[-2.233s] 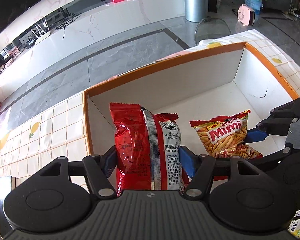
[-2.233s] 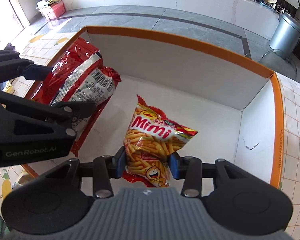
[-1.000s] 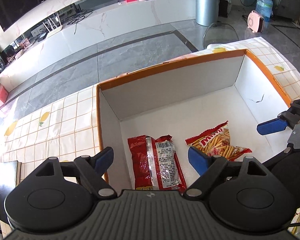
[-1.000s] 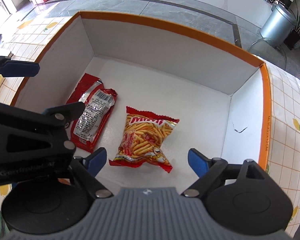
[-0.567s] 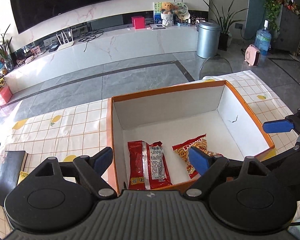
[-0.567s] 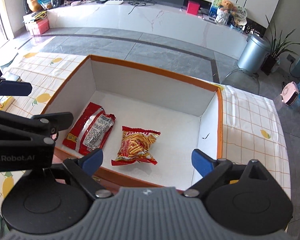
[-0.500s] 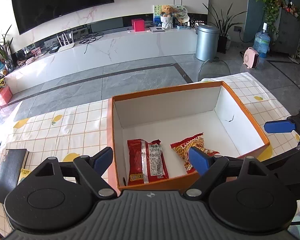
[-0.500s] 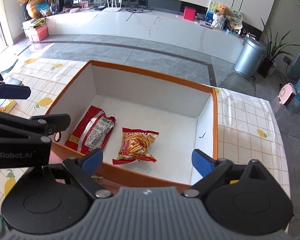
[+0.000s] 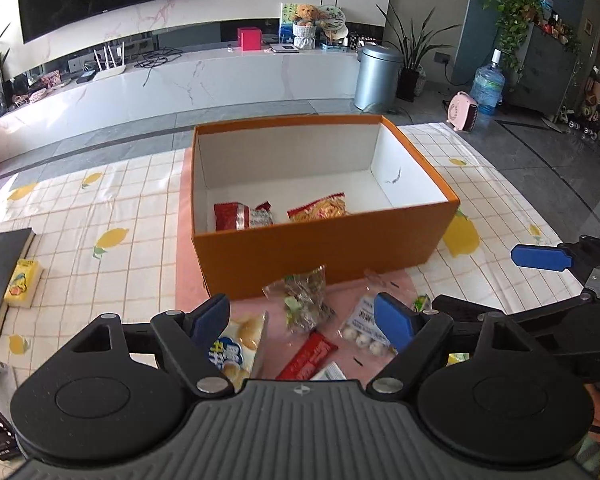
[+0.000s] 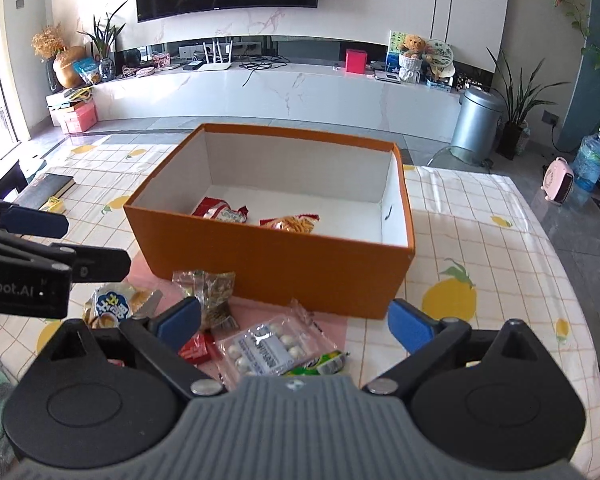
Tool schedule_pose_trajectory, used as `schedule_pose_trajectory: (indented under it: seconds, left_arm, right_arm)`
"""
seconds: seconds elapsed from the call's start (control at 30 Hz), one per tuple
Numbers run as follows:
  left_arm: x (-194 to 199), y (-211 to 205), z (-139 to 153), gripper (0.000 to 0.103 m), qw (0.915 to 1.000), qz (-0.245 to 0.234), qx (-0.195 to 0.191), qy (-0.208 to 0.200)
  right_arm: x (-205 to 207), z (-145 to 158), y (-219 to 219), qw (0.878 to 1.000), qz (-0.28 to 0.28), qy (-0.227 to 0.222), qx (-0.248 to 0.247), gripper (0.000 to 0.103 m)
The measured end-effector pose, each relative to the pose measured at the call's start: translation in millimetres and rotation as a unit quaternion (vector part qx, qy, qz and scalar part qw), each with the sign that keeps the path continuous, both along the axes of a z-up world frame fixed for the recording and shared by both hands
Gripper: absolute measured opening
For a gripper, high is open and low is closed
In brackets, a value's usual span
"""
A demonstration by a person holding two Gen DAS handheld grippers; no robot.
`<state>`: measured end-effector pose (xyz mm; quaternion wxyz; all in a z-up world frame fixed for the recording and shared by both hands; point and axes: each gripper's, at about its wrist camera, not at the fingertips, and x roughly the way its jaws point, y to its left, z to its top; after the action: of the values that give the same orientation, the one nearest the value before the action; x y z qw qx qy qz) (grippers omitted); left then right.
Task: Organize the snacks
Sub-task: 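Withdraw both tools from the box back toward the snack pile, then grasp the white-blue chip bag with the left tool while the right tool grasps the clear nut bag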
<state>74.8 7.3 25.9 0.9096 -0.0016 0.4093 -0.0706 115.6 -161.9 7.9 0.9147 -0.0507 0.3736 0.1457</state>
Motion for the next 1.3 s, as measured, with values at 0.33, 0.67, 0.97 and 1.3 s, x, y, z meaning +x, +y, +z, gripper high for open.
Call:
schedule_pose_trajectory:
  seconds: [0.33,0.67,0.97,1.3]
  left_arm:
    - [-35,9,-36,0.096,0.9997,0.000,-0.020,0.011]
    - [-38,15,-59,0.096,0.9995,0.001,-0.030,0.010]
    - [-18,30,-65,0.097,0.9996,0.023,-0.006,0.015]
    - [12,39,-88,0.097,0.9978,0.039,0.014,0.051]
  right_arm:
    - [-27,-47,-19,0.999,-0.027,0.034,0.007,0.097]
    - [-29,-63,-14,0.999,-0.023,0.035,0.013,0.097]
    - [-9,-83,-9,0.995,-0.031,0.084,0.053,0.097]
    - [13,-89,0,0.991,-0.036,0.097,0.082,0.092]
